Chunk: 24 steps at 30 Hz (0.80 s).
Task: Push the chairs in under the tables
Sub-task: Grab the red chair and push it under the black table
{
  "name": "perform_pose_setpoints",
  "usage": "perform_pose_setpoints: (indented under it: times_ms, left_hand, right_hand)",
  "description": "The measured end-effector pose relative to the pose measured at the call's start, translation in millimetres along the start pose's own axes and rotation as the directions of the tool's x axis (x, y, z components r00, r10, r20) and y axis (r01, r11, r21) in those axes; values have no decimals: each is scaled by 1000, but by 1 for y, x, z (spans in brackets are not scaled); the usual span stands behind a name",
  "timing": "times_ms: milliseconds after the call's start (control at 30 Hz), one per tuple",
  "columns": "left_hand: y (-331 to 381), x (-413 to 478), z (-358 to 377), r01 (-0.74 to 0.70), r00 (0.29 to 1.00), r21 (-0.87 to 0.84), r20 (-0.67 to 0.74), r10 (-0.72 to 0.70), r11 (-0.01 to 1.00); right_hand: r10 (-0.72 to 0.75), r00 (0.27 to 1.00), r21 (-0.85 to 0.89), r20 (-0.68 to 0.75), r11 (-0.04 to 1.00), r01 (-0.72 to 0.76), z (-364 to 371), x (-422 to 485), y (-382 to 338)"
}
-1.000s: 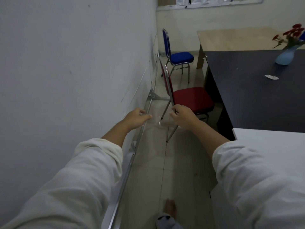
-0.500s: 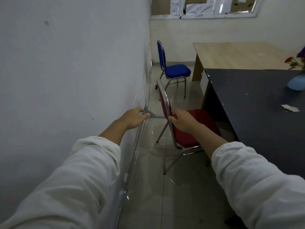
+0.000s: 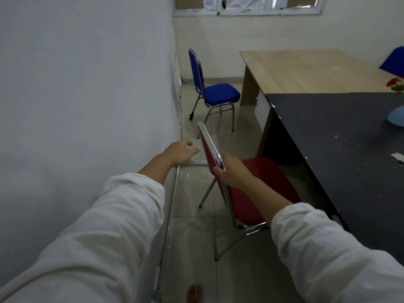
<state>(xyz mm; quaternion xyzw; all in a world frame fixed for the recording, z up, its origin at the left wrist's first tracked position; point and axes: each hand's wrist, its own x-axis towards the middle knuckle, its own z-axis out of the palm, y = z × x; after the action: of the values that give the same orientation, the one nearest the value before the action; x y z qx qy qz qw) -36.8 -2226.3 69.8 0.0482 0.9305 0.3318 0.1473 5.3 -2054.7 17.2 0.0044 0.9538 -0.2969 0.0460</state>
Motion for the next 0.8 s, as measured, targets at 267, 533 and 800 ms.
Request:
perform_pose_setpoints:
  times_ms: [267,533,800]
  left_hand:
    - [4,124,27,179,983,-384,102,-151,906]
    - [11,196,54,341,939,-617,193,-284,709]
    - [14,209,81,289,955,-561,106,-279,776]
  right_hand:
    - [191,974,64,-125,981,-184,37,76,-1]
    - [226,959,2,-170,973,-229,47,107,14]
    - [83,993,8,-80,997,-83,33,116,31]
